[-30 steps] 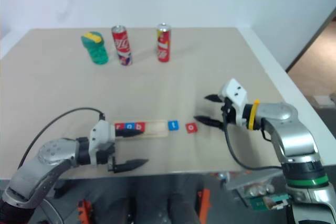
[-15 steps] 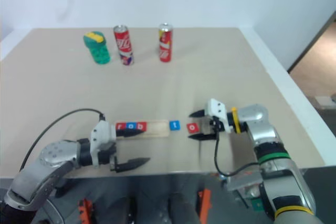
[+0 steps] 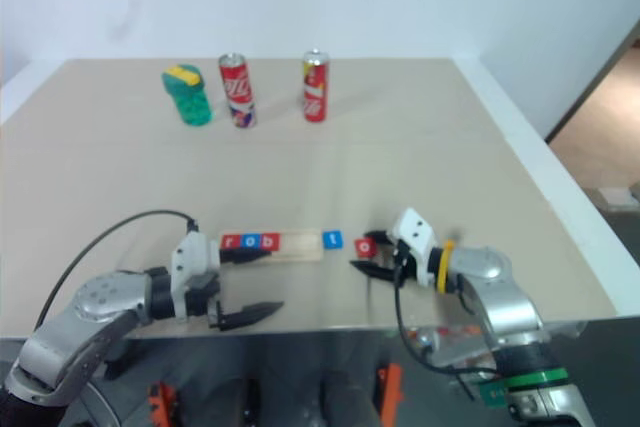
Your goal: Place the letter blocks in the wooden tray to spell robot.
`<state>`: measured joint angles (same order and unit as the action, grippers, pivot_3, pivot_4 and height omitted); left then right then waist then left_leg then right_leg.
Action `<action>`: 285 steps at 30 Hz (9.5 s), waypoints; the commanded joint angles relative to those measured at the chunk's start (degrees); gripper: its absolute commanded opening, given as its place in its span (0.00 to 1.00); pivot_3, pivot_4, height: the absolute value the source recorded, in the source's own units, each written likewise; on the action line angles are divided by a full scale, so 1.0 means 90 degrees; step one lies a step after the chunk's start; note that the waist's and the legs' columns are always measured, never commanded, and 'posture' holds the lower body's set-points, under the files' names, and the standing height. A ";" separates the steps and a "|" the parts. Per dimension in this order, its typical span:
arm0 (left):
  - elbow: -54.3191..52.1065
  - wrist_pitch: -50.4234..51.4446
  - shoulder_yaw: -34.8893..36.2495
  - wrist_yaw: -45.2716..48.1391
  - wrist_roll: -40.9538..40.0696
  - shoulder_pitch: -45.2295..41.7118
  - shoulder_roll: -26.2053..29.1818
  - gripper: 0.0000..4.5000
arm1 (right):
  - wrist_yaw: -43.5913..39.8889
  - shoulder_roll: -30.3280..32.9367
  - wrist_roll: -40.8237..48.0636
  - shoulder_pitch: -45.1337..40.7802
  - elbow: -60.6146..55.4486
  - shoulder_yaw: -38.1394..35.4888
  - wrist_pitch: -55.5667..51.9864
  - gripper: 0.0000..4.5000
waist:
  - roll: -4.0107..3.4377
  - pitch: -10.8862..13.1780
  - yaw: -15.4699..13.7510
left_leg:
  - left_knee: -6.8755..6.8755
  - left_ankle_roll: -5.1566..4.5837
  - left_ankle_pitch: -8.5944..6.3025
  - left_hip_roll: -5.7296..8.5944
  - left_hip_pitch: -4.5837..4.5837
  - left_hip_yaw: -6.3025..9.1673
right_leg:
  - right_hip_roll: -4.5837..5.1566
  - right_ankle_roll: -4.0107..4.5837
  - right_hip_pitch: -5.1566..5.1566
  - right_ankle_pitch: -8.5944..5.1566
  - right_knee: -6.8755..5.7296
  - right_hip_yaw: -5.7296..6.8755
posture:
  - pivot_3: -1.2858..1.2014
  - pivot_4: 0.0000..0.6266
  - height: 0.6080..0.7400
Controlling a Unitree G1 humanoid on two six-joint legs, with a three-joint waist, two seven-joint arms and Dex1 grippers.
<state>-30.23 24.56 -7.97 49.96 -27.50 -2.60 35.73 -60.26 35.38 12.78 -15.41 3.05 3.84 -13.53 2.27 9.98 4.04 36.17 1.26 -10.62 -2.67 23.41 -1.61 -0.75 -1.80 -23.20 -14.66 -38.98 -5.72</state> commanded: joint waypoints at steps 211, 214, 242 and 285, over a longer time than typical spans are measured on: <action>0.0308 -0.0816 0.0653 -0.0541 0.0575 0.0407 -0.0282 1.00 | 0.1418 -0.0882 -0.0291 -0.0093 -0.0329 0.0569 -0.0651 0.29 | 0.0028 0.0005 0.0011 | 0.0021 0.0022 -0.0019 0.0000 0.0002 0.0002 | -0.0004 -0.0003 -0.0011 0.0004 -0.0001 -0.0014 | 0.52 0.24 1.00; 0.0354 -0.0841 0.0662 -0.0495 0.0594 0.0391 -0.0280 1.00 | 0.1493 -0.0885 -0.0282 -0.0058 -0.0425 0.0559 -0.0733 0.28 | 0.0028 0.0005 0.0019 | 0.0019 0.0023 -0.0019 -0.0002 0.0000 0.0001 | -0.0004 -0.0001 -0.0013 0.0004 -0.0001 -0.0015 | 0.52 0.24 1.00; 0.0214 -0.0930 0.0940 -0.0870 0.0738 0.0691 -0.0319 1.00 | -0.0896 -0.0571 -0.0323 -0.2176 0.0876 0.1494 -0.0035 0.28 | 0.0021 0.0017 0.0016 | -0.0052 0.0034 -0.0051 0.0004 0.0029 0.0007 | -0.0001 -0.0030 -0.0047 -0.0043 0.0012 -0.0010 | 0.52 0.24 1.00; 0.0273 -0.0946 0.0767 -0.0818 0.0847 0.0647 -0.0227 1.00 | -0.0839 -0.1027 0.0053 -0.2270 0.0361 0.1098 -0.0779 1.00 | 0.0020 0.0017 0.0029 | -0.0041 0.0034 -0.0051 0.0002 0.0011 0.0008 | -0.0008 -0.0022 -0.0032 -0.0038 0.0002 -0.0008 | 0.52 0.24 1.00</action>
<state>-26.20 16.72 -1.47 42.13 -20.16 3.18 32.97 -68.16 25.71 11.18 -35.67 9.90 15.72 -19.14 2.45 10.14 4.31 35.80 1.57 -11.08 -2.65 23.51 -1.53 -0.82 -2.01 -23.49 -15.00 -38.96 -5.79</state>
